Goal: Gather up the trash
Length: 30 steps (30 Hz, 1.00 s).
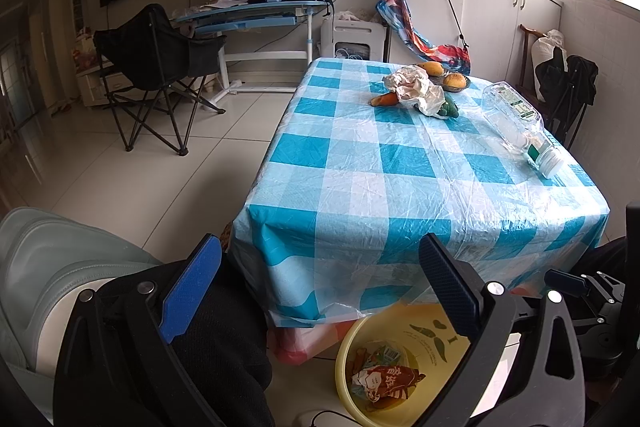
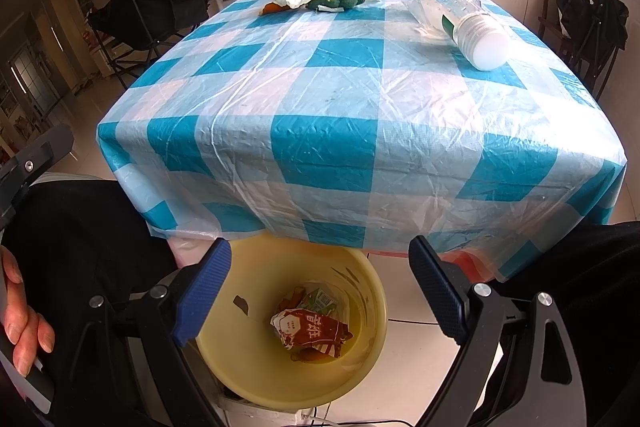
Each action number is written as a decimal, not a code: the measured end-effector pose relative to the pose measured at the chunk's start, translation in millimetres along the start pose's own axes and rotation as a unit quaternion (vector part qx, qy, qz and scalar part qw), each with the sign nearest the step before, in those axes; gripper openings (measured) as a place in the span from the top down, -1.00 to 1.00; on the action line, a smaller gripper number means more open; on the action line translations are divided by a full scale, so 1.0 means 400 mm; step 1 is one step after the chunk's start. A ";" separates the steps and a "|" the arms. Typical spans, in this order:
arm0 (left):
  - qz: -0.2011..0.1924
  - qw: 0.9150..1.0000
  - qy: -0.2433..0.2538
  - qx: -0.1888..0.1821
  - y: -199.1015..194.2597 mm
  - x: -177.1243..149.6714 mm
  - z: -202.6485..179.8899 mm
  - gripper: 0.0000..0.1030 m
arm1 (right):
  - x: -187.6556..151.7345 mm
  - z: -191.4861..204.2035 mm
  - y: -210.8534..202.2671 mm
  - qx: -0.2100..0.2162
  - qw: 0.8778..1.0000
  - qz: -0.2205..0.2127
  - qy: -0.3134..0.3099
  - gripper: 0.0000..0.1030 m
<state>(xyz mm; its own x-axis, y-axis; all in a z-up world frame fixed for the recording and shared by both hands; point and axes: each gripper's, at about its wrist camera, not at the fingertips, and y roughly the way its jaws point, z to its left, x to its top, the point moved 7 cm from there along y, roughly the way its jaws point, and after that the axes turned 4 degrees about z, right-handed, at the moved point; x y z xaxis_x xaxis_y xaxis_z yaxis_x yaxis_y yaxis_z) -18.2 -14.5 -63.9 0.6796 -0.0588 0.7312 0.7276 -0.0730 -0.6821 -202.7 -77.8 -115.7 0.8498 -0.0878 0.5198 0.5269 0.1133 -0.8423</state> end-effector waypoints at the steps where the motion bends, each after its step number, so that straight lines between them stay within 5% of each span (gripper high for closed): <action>1: 0.000 1.000 0.000 0.000 0.000 0.000 0.000 -0.86 | 0.001 -0.001 -0.001 0.000 1.000 -0.001 0.000 -0.68; 30: 0.002 1.000 0.001 0.000 0.000 0.000 0.012 -0.86 | -0.005 0.016 0.006 -0.004 1.000 0.002 -0.016 -0.68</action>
<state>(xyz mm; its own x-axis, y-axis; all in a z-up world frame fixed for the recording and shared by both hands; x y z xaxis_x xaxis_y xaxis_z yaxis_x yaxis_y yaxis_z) -17.9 -9.9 -63.8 0.6826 -0.0616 0.7282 0.7246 -0.0718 -0.6854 -203.0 -71.0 -117.8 0.8516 -0.0549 0.5212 0.5240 0.1055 -0.8451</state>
